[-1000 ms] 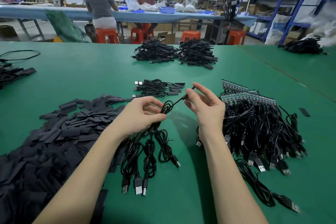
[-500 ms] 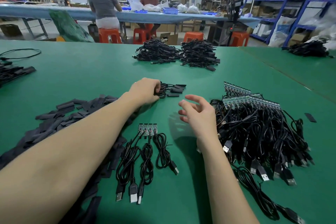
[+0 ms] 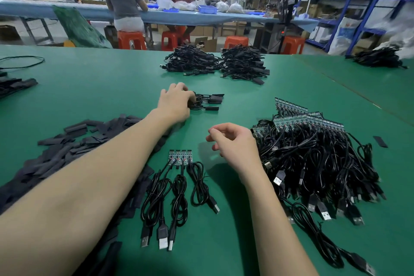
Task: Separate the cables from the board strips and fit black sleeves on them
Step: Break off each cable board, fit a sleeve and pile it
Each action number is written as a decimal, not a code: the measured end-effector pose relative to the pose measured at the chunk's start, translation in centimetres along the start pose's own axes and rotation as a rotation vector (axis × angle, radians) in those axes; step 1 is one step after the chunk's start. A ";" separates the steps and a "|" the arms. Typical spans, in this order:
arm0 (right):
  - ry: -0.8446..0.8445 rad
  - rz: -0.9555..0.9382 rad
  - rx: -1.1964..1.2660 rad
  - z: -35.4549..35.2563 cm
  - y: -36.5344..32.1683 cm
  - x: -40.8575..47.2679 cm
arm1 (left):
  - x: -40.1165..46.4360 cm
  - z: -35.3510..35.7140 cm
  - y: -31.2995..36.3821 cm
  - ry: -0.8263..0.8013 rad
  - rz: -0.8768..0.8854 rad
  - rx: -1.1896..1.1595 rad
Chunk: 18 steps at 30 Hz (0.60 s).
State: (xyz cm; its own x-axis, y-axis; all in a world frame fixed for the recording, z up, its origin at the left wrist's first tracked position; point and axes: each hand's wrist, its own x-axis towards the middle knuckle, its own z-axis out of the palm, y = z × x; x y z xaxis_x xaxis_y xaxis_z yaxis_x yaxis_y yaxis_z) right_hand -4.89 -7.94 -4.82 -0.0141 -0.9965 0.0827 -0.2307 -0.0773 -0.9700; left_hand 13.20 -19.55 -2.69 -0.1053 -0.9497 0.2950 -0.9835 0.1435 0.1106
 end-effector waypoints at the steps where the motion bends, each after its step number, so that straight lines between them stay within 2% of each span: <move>1: -0.018 -0.002 -0.050 0.1 0.0 0.0 | -0.8 -0.4 -0.2 0.024 -0.010 -0.043; 7: -0.169 0.063 -0.578 0.9 -0.9 -0.5 | -8.4 -2.7 -0.4 0.146 -0.164 -0.432; 10: -0.291 0.146 -0.636 0.9 -1.8 -0.7 | -11.6 -2.9 0.2 0.142 -0.213 -0.536; 13: -0.332 0.178 -0.517 0.9 -2.1 -1.0 | -12.8 -2.9 0.6 0.071 -0.199 -0.553; 18: -0.363 0.234 0.085 -0.6 -2.0 -1.0 | -12.6 -3.5 0.8 -0.096 -0.163 -0.622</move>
State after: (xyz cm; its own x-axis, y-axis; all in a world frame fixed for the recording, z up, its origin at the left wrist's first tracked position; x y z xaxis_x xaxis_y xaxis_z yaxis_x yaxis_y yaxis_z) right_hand -5.03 -6.79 -2.81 0.2895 -0.9333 -0.2124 -0.1804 0.1648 -0.9697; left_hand 14.27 -6.45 -2.99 -0.0033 -0.9893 0.1455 -0.7223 0.1030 0.6839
